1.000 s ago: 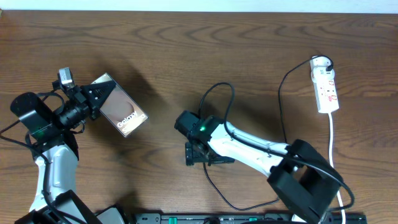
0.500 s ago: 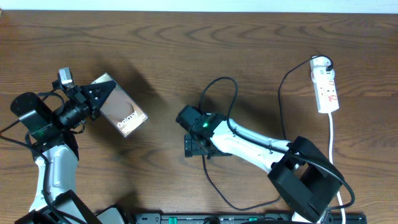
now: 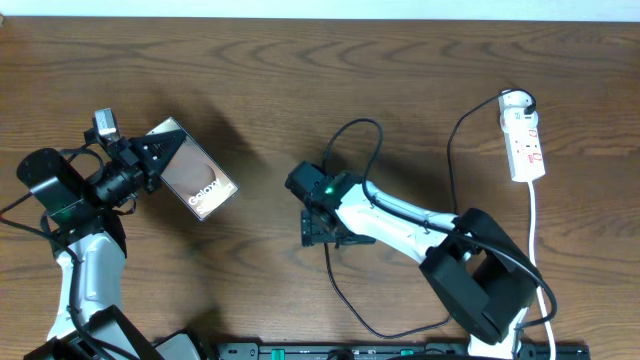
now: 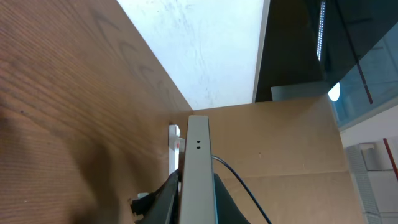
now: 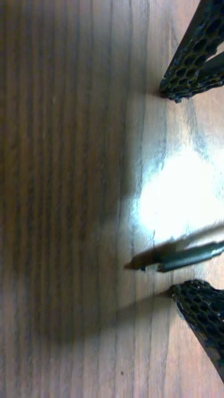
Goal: Plug charger to phone and switch on socket
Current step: 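Move the right gripper down over the black charging cable plug, then lower the right gripper and close on the white USB-C plug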
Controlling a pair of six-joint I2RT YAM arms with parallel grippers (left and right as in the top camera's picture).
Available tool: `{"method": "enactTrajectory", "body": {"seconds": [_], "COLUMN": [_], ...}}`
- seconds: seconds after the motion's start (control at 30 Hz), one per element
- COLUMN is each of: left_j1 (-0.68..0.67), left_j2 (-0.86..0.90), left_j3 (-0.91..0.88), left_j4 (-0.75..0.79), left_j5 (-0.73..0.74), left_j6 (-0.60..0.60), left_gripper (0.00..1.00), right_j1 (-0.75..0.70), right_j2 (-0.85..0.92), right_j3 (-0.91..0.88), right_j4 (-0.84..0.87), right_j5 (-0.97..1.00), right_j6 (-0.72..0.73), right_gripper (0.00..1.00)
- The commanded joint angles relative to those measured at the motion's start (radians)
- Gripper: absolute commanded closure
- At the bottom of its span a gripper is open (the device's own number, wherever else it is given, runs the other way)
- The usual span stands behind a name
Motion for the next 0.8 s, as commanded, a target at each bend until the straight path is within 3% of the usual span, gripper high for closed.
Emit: {"method": "enactTrajectory", "body": {"seconds": [0.0, 0.43, 0.63, 0.77], "left_j1": [0.003, 0.003, 0.003, 0.003], "left_j2": [-0.011, -0.011, -0.011, -0.011], "left_j3": [0.0, 0.0, 0.0, 0.0], "left_j4": [0.007, 0.007, 0.007, 0.007], "left_j5": [0.035, 0.035, 0.035, 0.035], "left_j6": [0.01, 0.011, 0.011, 0.011], "left_gripper": [0.93, 0.93, 0.93, 0.93], "right_j1": [0.006, 0.015, 0.017, 0.017], "right_j2": [0.06, 0.077, 0.077, 0.077], "right_j3": [0.033, 0.052, 0.053, 0.053], "right_j4": [-0.015, -0.042, -0.051, -0.051], "right_j5": [0.014, 0.018, 0.018, 0.018], "right_j6": [-0.014, -0.014, -0.014, -0.014], "right_gripper": [0.08, 0.36, 0.57, 0.65]}}
